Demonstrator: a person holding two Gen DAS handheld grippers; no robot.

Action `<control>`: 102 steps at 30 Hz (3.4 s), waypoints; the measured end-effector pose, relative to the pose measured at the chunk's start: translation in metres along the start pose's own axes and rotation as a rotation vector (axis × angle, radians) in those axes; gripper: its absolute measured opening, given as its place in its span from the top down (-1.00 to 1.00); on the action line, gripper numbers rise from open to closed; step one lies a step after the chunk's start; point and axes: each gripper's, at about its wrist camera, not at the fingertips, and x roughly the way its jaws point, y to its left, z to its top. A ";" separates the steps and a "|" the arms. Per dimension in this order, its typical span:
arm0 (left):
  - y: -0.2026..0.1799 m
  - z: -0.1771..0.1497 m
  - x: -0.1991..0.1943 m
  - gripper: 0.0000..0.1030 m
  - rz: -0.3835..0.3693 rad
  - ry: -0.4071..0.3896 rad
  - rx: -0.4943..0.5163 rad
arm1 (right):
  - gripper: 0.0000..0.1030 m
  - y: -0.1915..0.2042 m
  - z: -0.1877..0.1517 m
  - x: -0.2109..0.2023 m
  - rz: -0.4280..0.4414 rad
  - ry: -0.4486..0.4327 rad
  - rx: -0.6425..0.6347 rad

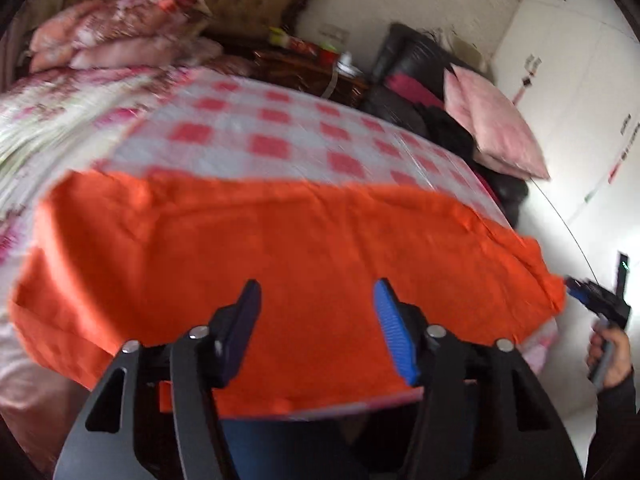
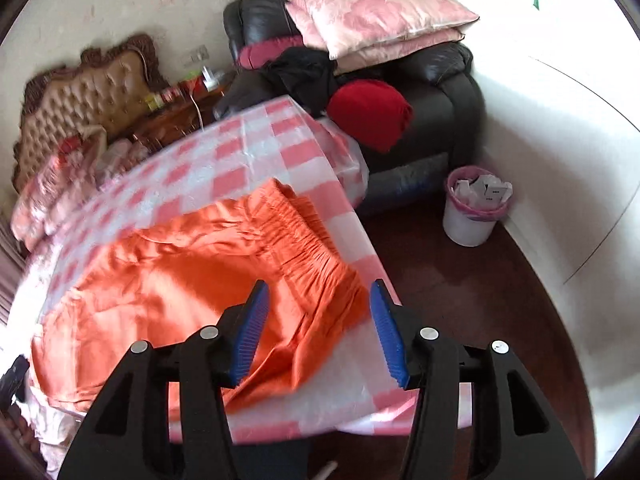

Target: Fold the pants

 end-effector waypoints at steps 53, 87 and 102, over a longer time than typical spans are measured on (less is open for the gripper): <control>0.213 -0.026 -0.108 0.83 0.334 -0.178 -0.360 | -0.14 0.322 -0.045 0.070 0.260 0.065 -0.585; 0.315 -0.151 -0.040 0.60 -0.490 -0.302 -1.081 | -0.42 0.384 -0.152 0.025 0.299 0.166 -0.877; 0.300 -0.126 -0.066 0.65 -0.421 -0.310 -1.000 | -0.45 0.396 -0.119 0.039 0.321 0.218 -0.764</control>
